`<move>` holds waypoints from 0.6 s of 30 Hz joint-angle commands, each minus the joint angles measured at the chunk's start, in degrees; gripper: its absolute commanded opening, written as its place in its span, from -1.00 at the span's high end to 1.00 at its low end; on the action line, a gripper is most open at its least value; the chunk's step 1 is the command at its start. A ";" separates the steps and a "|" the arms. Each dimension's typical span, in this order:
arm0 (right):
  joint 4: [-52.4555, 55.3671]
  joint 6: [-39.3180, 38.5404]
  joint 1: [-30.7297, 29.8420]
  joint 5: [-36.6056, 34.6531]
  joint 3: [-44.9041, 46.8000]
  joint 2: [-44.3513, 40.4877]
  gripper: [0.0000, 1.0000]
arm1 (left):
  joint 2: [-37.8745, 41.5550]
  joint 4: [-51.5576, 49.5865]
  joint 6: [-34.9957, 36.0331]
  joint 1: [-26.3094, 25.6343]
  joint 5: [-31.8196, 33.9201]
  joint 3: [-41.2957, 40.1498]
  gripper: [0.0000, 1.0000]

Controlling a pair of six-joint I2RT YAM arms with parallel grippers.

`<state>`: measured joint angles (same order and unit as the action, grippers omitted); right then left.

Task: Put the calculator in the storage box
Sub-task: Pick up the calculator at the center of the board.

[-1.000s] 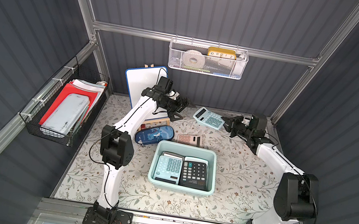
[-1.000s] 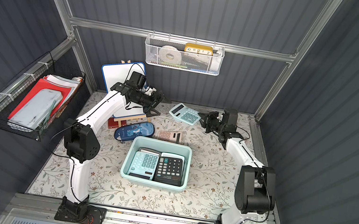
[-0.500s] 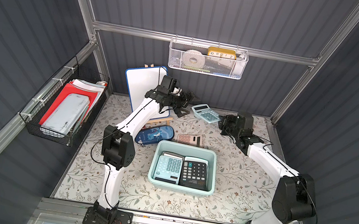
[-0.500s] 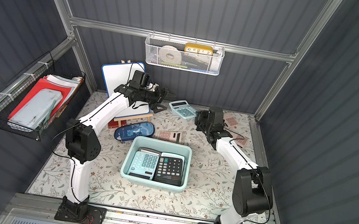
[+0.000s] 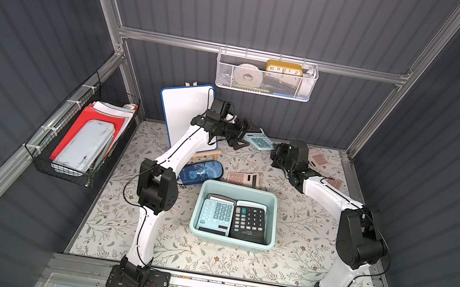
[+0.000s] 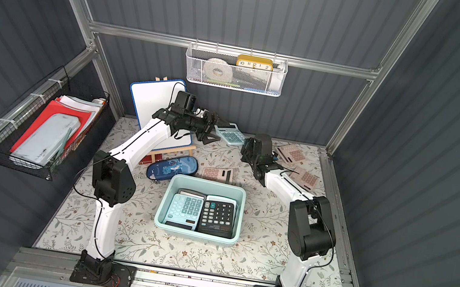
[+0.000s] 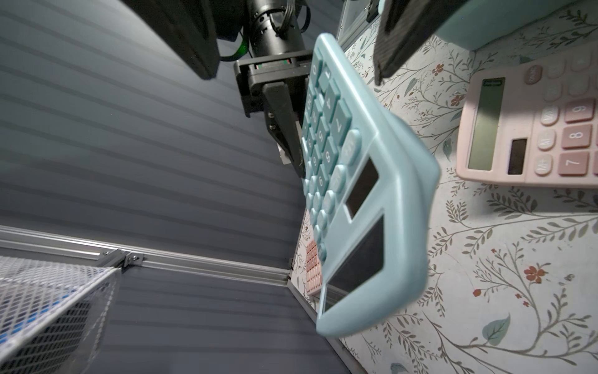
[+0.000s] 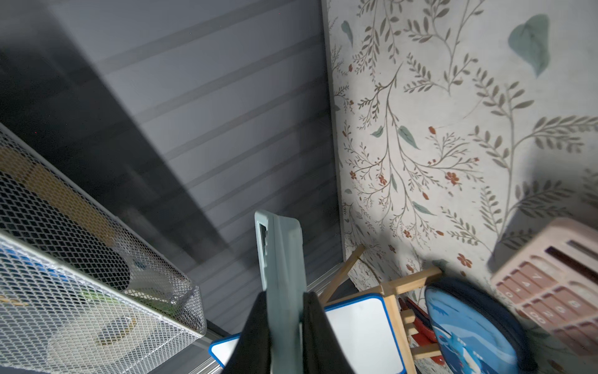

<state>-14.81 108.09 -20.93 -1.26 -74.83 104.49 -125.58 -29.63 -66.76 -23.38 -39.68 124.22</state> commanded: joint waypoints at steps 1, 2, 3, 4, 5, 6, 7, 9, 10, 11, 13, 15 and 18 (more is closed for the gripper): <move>-4.79 2.47 -0.69 -1.90 -2.68 0.44 1.00 | -1.49 -1.09 -0.91 -0.44 -2.42 1.27 -0.56; -4.99 2.68 -0.76 -1.93 -2.99 0.64 1.00 | -1.59 -1.05 -0.96 -0.50 -2.38 1.11 -0.55; -5.28 2.94 -0.90 -2.16 -3.19 0.80 1.00 | -1.74 -1.04 -1.08 -0.53 -2.38 1.11 -0.52; -5.32 3.06 -0.95 -2.25 -3.35 0.96 1.00 | -1.89 -1.01 -1.18 -0.52 -2.51 1.11 -0.46; -5.32 3.18 -1.04 -2.15 -3.48 1.02 1.00 | -2.01 -0.69 -1.26 -0.53 -2.61 0.96 -0.38; -5.34 3.38 -1.11 -2.20 -3.49 0.92 1.00 | -2.04 -0.33 -1.39 -0.53 -2.62 0.86 -0.29; -5.41 3.60 -1.21 -2.28 -3.40 0.84 1.00 | -2.19 -0.07 -1.67 -0.53 -2.72 0.80 -0.17; -5.32 3.70 -1.37 -2.15 -3.01 0.57 1.00 | -2.50 0.43 -2.24 -0.53 -3.19 1.04 0.10; -5.17 3.70 -1.48 -2.15 -2.80 0.38 1.00 | -2.62 0.64 -2.43 -0.53 -3.34 1.09 0.21; -5.14 3.79 -1.57 -2.09 -2.47 0.13 1.00 | -2.68 0.59 -2.44 -0.53 -3.58 1.11 0.31; -5.06 3.88 -1.74 -1.83 -1.81 -0.33 1.00 | -2.72 1.01 -2.97 -0.44 -3.35 1.20 0.42; -4.99 3.88 -1.91 -1.60 -1.05 -0.82 1.00 | -3.23 1.50 -3.47 -0.44 -3.54 1.73 0.54; -5.10 3.88 -2.01 -1.18 -0.12 -1.38 1.00 | -3.94 0.99 -3.60 -0.37 -3.82 2.87 0.71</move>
<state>-16.99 111.81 -22.50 -2.74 -75.61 104.71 -127.79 -28.23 -70.59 -23.73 -42.44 125.34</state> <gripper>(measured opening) 0.178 0.169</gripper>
